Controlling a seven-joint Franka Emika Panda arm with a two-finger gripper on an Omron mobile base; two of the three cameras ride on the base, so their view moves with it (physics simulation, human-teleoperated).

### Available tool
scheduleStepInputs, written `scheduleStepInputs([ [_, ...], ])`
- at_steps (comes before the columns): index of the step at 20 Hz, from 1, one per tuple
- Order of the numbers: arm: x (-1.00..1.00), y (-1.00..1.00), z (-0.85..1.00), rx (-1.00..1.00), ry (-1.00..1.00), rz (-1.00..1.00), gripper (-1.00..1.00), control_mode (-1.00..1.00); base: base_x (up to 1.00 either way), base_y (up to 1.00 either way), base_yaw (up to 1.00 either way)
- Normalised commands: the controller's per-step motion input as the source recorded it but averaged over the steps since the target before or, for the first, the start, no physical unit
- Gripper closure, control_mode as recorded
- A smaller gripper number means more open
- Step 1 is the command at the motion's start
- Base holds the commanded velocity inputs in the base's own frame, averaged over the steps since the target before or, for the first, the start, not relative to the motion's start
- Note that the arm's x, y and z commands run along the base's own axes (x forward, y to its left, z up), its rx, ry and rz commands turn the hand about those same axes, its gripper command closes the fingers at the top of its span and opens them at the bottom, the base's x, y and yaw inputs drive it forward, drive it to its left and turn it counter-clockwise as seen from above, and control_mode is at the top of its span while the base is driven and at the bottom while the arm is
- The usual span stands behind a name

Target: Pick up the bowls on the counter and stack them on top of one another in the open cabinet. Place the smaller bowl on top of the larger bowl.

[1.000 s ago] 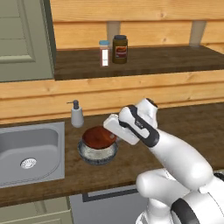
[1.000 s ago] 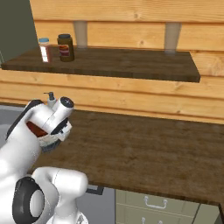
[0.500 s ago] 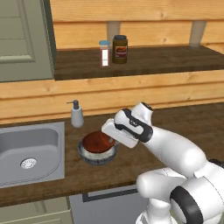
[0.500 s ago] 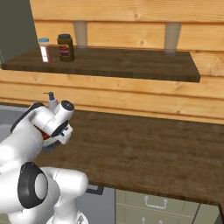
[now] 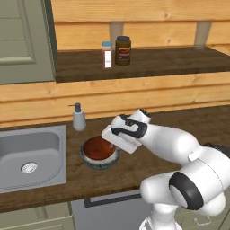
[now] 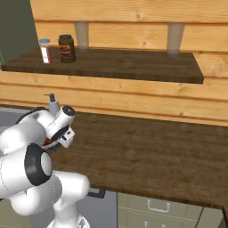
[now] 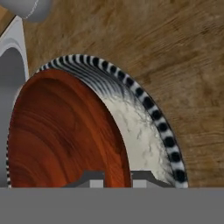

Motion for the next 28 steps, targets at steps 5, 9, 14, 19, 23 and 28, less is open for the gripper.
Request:
scheduleStepInputs([
  [5,0.14,0.3,-0.19,-0.05,0.0,0.0,1.0,-1.0,0.0,0.0,0.0],
  [9,-0.02,0.25,-0.07,-0.04,0.0,0.0,-1.0,-1.0,0.0,0.0,0.0],
  [14,-0.09,0.0,0.07,0.0,0.0,0.0,-1.0,-1.0,0.0,0.0,0.0],
  [19,0.0,0.0,0.43,0.0,0.0,0.0,-1.0,-1.0,0.0,0.0,0.0],
  [23,0.0,0.0,0.43,0.0,0.0,0.0,-1.0,-1.0,0.0,0.0,0.0],
  [28,-0.02,-0.26,0.07,0.0,0.0,0.0,-1.0,-1.0,0.0,0.0,0.0],
])
